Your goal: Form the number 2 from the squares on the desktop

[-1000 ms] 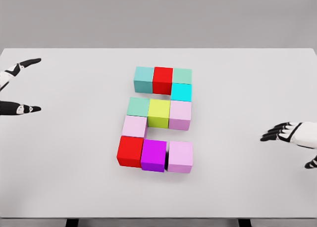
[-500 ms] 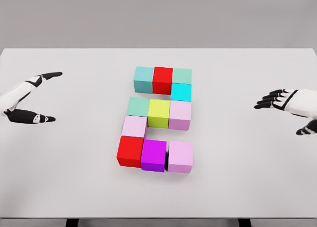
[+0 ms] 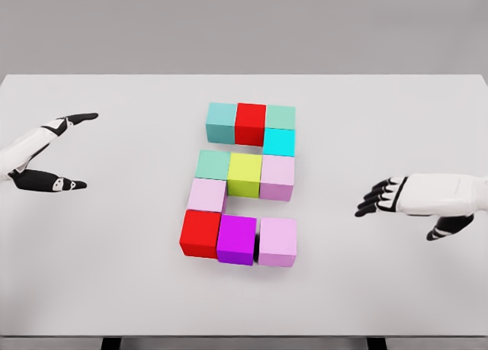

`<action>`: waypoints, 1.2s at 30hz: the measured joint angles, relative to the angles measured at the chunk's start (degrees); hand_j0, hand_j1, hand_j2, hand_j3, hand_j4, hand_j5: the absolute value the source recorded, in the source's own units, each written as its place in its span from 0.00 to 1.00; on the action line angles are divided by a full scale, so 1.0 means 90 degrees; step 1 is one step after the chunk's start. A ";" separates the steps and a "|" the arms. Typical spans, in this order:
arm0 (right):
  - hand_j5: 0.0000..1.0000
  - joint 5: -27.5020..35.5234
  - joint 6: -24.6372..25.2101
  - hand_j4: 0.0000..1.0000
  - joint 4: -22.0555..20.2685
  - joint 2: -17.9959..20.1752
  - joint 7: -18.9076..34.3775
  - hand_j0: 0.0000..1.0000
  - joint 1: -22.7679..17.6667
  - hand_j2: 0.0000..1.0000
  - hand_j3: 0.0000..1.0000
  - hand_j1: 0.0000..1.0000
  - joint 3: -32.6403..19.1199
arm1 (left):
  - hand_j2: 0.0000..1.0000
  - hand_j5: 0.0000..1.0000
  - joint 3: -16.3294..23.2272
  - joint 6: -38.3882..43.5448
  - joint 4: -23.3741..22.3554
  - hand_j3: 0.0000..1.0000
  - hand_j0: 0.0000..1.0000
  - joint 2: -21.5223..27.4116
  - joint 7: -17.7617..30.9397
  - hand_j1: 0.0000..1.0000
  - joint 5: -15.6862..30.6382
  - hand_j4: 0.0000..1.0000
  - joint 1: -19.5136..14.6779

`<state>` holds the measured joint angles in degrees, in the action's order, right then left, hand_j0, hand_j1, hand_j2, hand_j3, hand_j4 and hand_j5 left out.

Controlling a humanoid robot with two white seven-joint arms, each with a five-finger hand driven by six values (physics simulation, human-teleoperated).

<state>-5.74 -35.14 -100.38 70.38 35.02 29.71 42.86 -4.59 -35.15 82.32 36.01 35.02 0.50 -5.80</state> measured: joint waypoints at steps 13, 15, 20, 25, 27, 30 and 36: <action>1.00 -0.1187 0.0001 1.00 -0.0017 -0.0452 0.0000 1.00 0.0186 1.00 1.00 1.00 0.0348 | 1.00 1.00 0.0055 0.0000 -0.0007 1.00 1.00 -0.0018 0.0000 1.00 -0.0076 1.00 -0.0010; 1.00 -0.1221 0.0001 1.00 -0.0017 -0.0525 0.0000 1.00 0.0186 1.00 1.00 1.00 0.0352 | 1.00 1.00 0.0057 0.0000 -0.0009 1.00 1.00 -0.0026 0.0000 1.00 -0.0087 1.00 -0.0010; 1.00 -0.1274 0.0001 1.00 -0.0017 -0.0785 0.0000 1.00 0.0195 1.00 1.00 1.00 0.0363 | 1.00 1.00 0.0064 0.0000 -0.0010 1.00 1.00 -0.0038 0.0000 1.00 -0.0090 1.00 -0.0010; 1.00 -0.1379 0.0001 1.00 -0.0017 -0.0996 0.0000 1.00 0.0195 1.00 1.00 1.00 0.0418 | 1.00 1.00 0.0065 0.0000 -0.0010 1.00 1.00 -0.0071 0.0000 1.00 -0.0118 1.00 -0.0010; 1.00 -0.1415 0.0001 1.00 -0.0017 -0.1062 0.0000 1.00 0.0195 1.00 1.00 1.00 0.0445 | 1.00 1.00 0.0064 0.0000 -0.0010 1.00 1.00 -0.0081 0.0000 1.00 -0.0133 1.00 -0.0010; 1.00 -0.1454 0.0001 1.00 -0.0017 -0.1147 0.0000 1.00 0.0215 1.00 1.00 1.00 0.0484 | 1.00 1.00 0.0062 0.0000 -0.0010 1.00 1.00 -0.0085 0.0000 1.00 -0.0142 1.00 -0.0010; 1.00 -0.1474 0.0005 1.00 -0.0017 -0.1354 -0.0001 1.00 0.0409 1.00 1.00 1.00 0.0613 | 1.00 1.00 0.0061 0.0001 -0.0010 1.00 1.00 -0.0087 0.0000 1.00 -0.0145 1.00 -0.0009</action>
<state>-19.01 -35.09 -100.53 58.19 35.01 33.39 48.38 -4.03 -35.14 82.24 35.22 35.02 -0.81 -5.89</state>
